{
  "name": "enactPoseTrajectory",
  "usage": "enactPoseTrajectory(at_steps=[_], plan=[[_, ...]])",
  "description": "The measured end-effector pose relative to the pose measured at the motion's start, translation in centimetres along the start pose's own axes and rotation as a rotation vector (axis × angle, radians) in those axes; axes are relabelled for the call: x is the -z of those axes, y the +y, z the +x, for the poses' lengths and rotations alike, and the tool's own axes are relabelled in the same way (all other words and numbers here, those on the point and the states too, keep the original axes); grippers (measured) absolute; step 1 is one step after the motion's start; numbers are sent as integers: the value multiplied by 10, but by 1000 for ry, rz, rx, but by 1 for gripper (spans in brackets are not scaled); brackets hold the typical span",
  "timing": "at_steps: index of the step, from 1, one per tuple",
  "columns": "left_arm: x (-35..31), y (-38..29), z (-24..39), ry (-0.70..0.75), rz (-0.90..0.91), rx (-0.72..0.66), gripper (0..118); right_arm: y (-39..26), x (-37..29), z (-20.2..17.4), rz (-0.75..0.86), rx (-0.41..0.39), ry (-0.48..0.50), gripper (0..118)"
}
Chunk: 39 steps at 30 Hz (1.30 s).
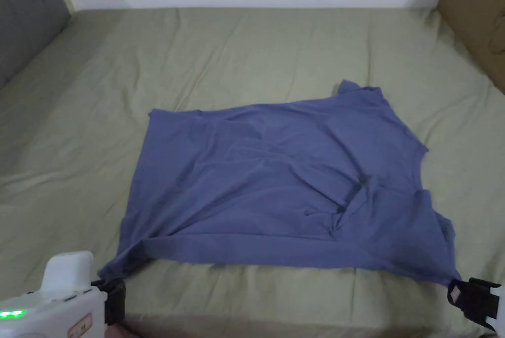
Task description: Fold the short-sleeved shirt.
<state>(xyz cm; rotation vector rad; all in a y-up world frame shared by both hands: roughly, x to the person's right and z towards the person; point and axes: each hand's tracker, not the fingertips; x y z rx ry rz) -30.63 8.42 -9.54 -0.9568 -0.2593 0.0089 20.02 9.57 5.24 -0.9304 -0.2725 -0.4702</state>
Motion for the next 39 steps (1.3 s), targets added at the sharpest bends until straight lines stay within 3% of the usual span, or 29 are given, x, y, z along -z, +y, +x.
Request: enactPoseTrajectory(at_steps=[2, 4, 5, 7, 8, 9, 11, 13, 14, 18, 22, 23, 24, 25, 26, 29, 30, 32, 33, 35, 36, 39], plan=[[1, 8, -4, 37, 54, -22, 3, 2, 2, 0, -3, -12, 4, 3], [5, 17, -7, 79, 77, -31, 32, 3, 3, -3, -9, -15, 8, 3], [9, 21, -9, 65, 74, -40, 39, 3, 5, -4, -12, -16, 5, 3], [18, 28, -11, 50, 73, -49, 73, 4, 9, -2, -25, -15, -2, 3], [24, 32, -10, 51, 68, -48, 83, 3, 10, -2, -31, -11, -1, 3], [29, 33, -10, 42, 64, -37, 84, 1, 12, 0, -37, -6, 2, 3], [42, 34, -9, 27, 47, -18, 75, -2, 15, 2, -51, 2, 5, 3], [51, 34, -7, 17, -33, -16, 12, -4, 15, 3, -64, 4, 0, 3], [52, 31, -6, 12, -13, -3, 3, -6, 16, 6, -66, 5, -1, 3], [53, 29, 0, 12, -28, 62, 3, -7, 14, 12, -68, 13, -5, 3], [48, 28, 5, 12, -14, 74, 3, 2, 12, 17, -26, -40, -14, 15], [47, 29, 4, 14, -11, 75, 3, 7, 14, 18, -12, -59, -33, 37], [47, 30, 3, 14, -10, 75, 3, 11, 16, 19, -14, -73, -44, 78], [46, 31, 2, 15, -11, 73, 3, 16, 20, 20, -16, -90, -43, 97], [46, 32, 1, 15, -11, 72, 3, 21, 24, 20, 13, -101, -26, 100], [42, 33, 1, 17, -11, 79, 3, 35, 45, 24, -38, -113, -45, 99], [42, 33, 1, 20, -12, 82, 3, 36, 53, 27, -29, -122, -46, 86], [38, 31, 6, 23, -13, 85, 3, 34, 62, 28, -10, -133, -68, 37], [37, 30, 5, 24, -16, 83, 3, 32, 68, 29, -34, -132, -98, 19], [37, 29, 4, 22, -17, 71, 3, 28, 77, 33, -114, -126, -40, 17], [35, 29, 6, 20, -20, 66, 3, 27, 76, 34, -106, -120, -38, 6], [32, 29, 7, 27, -21, 66, 3, 31, 58, 32, -32, -135, -32, 3]])
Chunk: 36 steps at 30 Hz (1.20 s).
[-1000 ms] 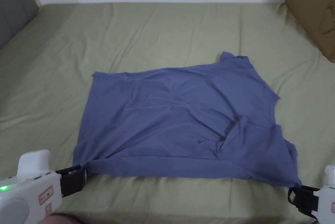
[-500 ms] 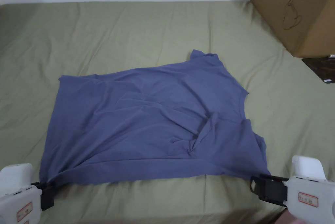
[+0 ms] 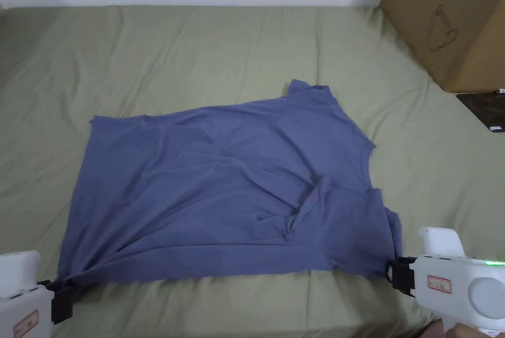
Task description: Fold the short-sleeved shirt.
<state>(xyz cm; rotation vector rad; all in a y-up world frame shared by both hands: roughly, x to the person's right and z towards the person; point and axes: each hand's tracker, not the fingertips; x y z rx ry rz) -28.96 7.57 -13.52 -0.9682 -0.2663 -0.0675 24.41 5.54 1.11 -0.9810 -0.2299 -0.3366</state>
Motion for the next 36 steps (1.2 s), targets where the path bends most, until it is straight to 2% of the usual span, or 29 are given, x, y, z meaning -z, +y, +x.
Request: enactPoseTrajectory(at_steps=[5, 7, 11, 16, 20, 21, 22, 23, 24, 25, 26, 29, 30, 31, 32, 33, 34, 35, 36], plan=[[-6, 10, 1, 4, 5, 9, 3, 21, -21, 6, 69, 64, 26, 3], [-9, 17, -1, 1, 11, 16, 3, 33, -31, -2, 77, 67, 48, 3], [-3, 52, -9, 20, 48, 12, 3, 73, -35, -14, 123, 40, 19, 3], [31, 110, -11, 23, 70, 25, 3, 127, -1, -19, 115, 44, -2, 3], [78, 142, -10, 58, 20, 62, 4, 149, 47, -20, 27, 42, -46, 3], [87, 145, -10, 60, 14, 61, 11, 149, 55, -20, 14, 47, -40, 3], [93, 146, -9, 65, 4, 47, 31, 149, 61, -21, -4, 49, -29, 8], [96, 148, -10, 78, -23, 38, 59, 150, 64, -20, -15, 45, -41, 27], [97, 148, -12, 75, -39, 35, 101, 148, 63, -22, -19, 40, -61, 65], [96, 146, -14, 59, -50, 26, 115, 146, 61, -23, -20, 32, -68, 83], [89, 143, -17, 24, -49, 16, 114, 143, 53, -23, -16, 23, -68, 83], [63, 132, -24, -2, -31, -3, 101, 133, 25, -23, 27, -3, -42, 83], [53, 126, -25, -10, -35, -10, 86, 126, 14, -25, 52, -18, -23, 80], [45, 118, -26, -25, -23, -18, 65, 119, 3, -26, 76, -25, -3, 72], [36, 109, -26, -41, -14, -23, 39, 109, -6, -28, 97, -20, 21, 59], [30, 98, -26, -42, -10, -29, 7, 101, -10, -31, 87, 6, 31, 33], [27, 89, -24, -35, -7, -34, 1, 93, -12, -34, 46, 34, 31, 13], [25, 78, -20, -10, -9, -42, 0, 83, -11, -36, 33, 39, 36, 4], [23, 68, -16, 35, -22, -50, 0, 73, -8, -39, 35, 42, 37, 2]])
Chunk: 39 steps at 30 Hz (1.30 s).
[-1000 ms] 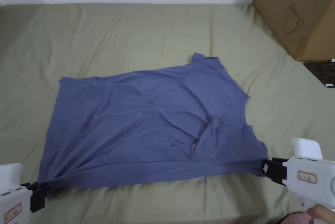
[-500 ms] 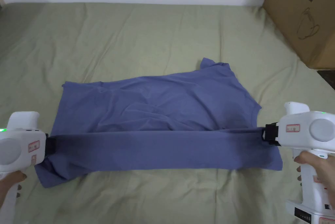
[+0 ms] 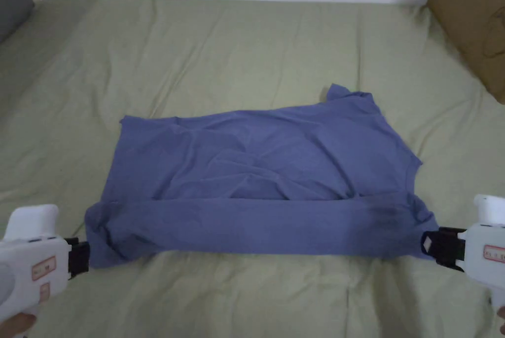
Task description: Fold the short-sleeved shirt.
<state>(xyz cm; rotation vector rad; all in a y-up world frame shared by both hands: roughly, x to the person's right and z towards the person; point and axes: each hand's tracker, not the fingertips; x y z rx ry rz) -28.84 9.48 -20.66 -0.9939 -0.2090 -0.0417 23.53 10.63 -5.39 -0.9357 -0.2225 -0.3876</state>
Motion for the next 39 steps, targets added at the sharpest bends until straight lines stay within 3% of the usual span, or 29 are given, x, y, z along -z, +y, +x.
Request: enactPoseTrajectory(at_steps=[5, 7, 8, 9, 10, 11, 14, 16, 17, 18, 19, 21, 23, 27, 28, 31, 33, 34, 35, 38, 39], plan=[[7, -23, 0, -59, -12, -70, 0, -32, 16, -17, -81, -32, 23, 2], [12, -19, 1, -23, 13, -79, 3, -35, 24, -17, -96, 9, 48, 2], [16, -15, 2, 17, 21, -87, 19, -36, 26, -18, -95, 21, 50, 2], [25, -9, -4, 49, 11, -88, 54, -36, 26, -19, -94, 22, 47, 2], [30, -5, -5, 45, 3, -95, 77, -36, 26, -20, -93, 18, 45, 2], [34, -1, -6, 36, -5, -111, 89, -36, 27, -20, -92, 5, 37, 2], [40, 3, -6, -63, 9, -178, 89, -36, 26, -20, -90, -19, 31, 2], [56, 5, -5, -60, -22, -164, 81, -36, 26, -19, -95, -20, 31, 2], [62, 4, -3, -31, -84, -154, 57, -36, 27, -19, -102, -15, 25, 2], [69, 2, -1, 9, -111, -137, 21, -36, 27, -18, -108, -13, 17, 2], [69, -1, 0, 57, -89, -110, 19, -37, 27, -16, -108, -14, 14, 2], [60, 0, -1, -14, -64, -113, 7, -36, 25, -15, -101, -17, 0, 2], [59, 4, 1, -25, -68, -108, 7, -32, 27, -6, -88, -28, -13, 8], [50, 8, 7, -6, -65, -25, 6, -13, 36, 9, -52, -28, -73, 60], [46, 9, 10, -5, -53, 2, 6, -6, 40, 16, -39, -30, -70, 66], [38, 14, 11, 1, -34, 25, 6, 12, 53, 26, -47, 18, -98, 67], [33, 17, 9, 2, -24, 39, 6, 23, 63, 32, -54, 49, -83, 62], [31, 18, 10, 7, -19, 50, 6, 25, 70, 35, -61, 45, -45, 41], [31, 20, 10, 16, -22, 62, 6, 25, 76, 33, -81, 42, -30, 41], [38, 19, 4, 22, -28, 82, 6, 20, 88, 25, -125, 54, -54, 0], [37, 19, 3, 23, -32, 85, 6, 16, 87, 20, -128, 29, -72, 0]])
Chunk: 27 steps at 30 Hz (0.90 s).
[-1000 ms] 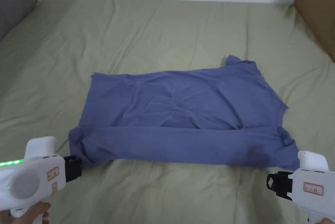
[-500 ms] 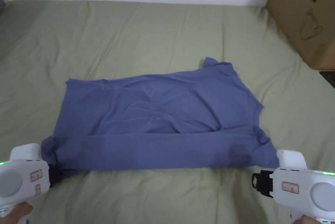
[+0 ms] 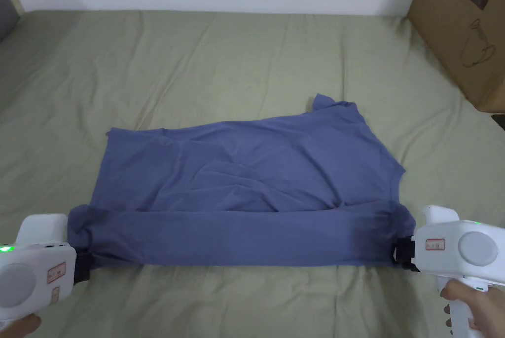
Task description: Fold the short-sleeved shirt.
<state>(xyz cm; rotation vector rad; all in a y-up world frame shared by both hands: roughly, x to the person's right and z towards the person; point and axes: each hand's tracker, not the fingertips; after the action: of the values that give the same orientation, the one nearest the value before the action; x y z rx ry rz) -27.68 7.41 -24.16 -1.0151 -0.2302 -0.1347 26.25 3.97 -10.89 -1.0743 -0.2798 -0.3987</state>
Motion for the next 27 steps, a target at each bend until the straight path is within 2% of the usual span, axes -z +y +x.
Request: enactPoseTrajectory(at_steps=[1, 2, 6, 8, 11, 16, 18, 19, 20, 21, 22, 23, 24, 27], plan=[[0, -1, -1, 2, -4, 7, 6, -3, -4, -3, 24, -38, -27, 0], [-3, -2, -1, 2, -7, 18, 6, -4, -11, -3, 24, -39, -23, 0], [-11, -8, -10, 0, -24, 35, 6, -9, -44, 11, 49, -9, 16, 0], [-19, -16, -14, -2, -27, 39, 6, -17, -62, 18, 66, -2, -3, 0], [-34, -35, -22, -37, -31, -20, 6, -40, -74, 30, 34, -17, -11, 0], [-44, -71, -22, 14, -94, 68, 6, -93, -80, 37, -50, -13, -14, 0], [-41, -80, -20, 15, -100, 63, 6, -107, -80, 34, -53, -18, -13, 0], [-40, -82, -18, 17, -103, 54, 7, -110, -79, 31, -48, -32, -7, 5], [-39, -81, -17, 7, -105, 32, 15, -110, -80, 29, -33, -42, -21, 20], [-40, -79, -15, -4, -100, 5, 37, -108, -82, 24, -23, -49, -52, 55], [-36, -75, -16, 14, -95, 3, 61, -104, -85, 21, -23, -64, -106, 77], [-38, -71, -13, 27, -96, 14, 83, -101, -89, 17, -12, -81, -126, 82], [-41, -67, -10, 36, -89, 34, 99, -96, -93, 16, 10, -89, -126, 82], [-59, -49, 4, 45, -9, 39, 97, -81, -112, 0, 91, -103, -82, 82]])
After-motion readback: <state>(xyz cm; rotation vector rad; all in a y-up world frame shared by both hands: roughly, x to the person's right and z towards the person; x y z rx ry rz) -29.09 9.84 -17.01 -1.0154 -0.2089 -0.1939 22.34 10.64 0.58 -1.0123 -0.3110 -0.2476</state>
